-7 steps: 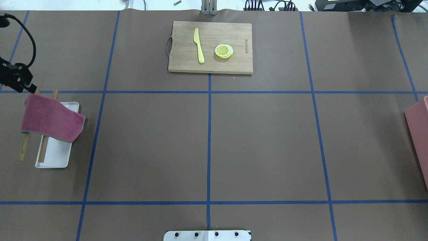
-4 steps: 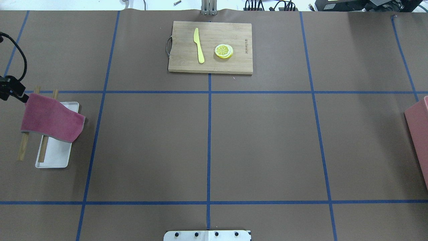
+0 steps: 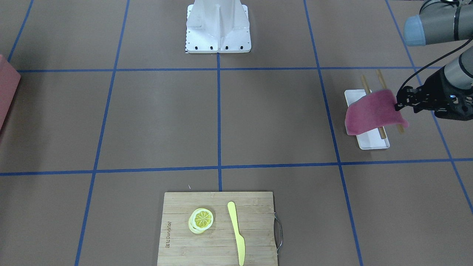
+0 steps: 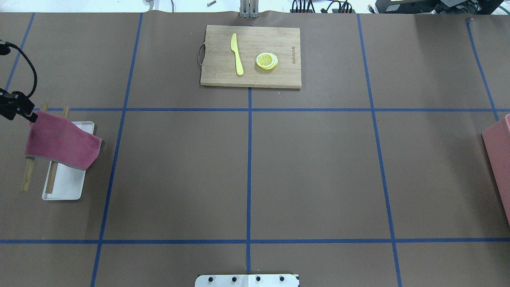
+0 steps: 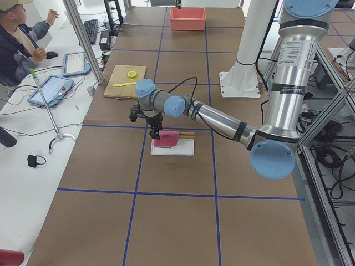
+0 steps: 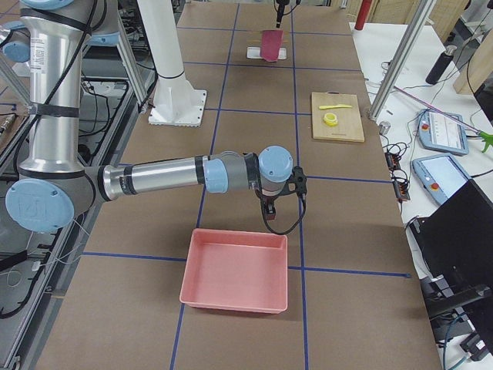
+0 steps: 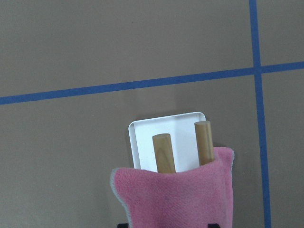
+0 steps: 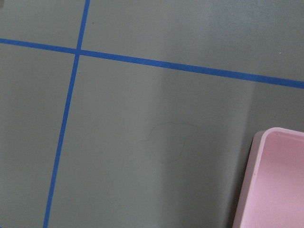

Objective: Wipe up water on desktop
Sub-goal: 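Lift the pink cloth off the white tray with the left gripper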

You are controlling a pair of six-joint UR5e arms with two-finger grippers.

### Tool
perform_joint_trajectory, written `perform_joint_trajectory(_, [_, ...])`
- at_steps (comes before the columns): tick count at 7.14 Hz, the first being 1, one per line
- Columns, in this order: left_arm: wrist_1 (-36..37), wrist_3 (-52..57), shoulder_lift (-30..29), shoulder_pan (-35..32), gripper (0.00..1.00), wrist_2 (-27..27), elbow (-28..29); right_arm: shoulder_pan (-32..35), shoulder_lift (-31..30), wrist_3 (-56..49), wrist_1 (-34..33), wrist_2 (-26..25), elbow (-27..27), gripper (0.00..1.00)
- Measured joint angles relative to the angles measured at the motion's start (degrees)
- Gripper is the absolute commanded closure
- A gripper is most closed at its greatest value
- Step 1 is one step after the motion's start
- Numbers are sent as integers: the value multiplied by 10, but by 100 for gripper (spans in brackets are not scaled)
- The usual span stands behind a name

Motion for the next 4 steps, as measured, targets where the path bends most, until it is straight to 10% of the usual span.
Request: perform_joint_trajectory(4, [-1,-7,-8,1,38,-5,19,0,-1,-1,0,0,0,0])
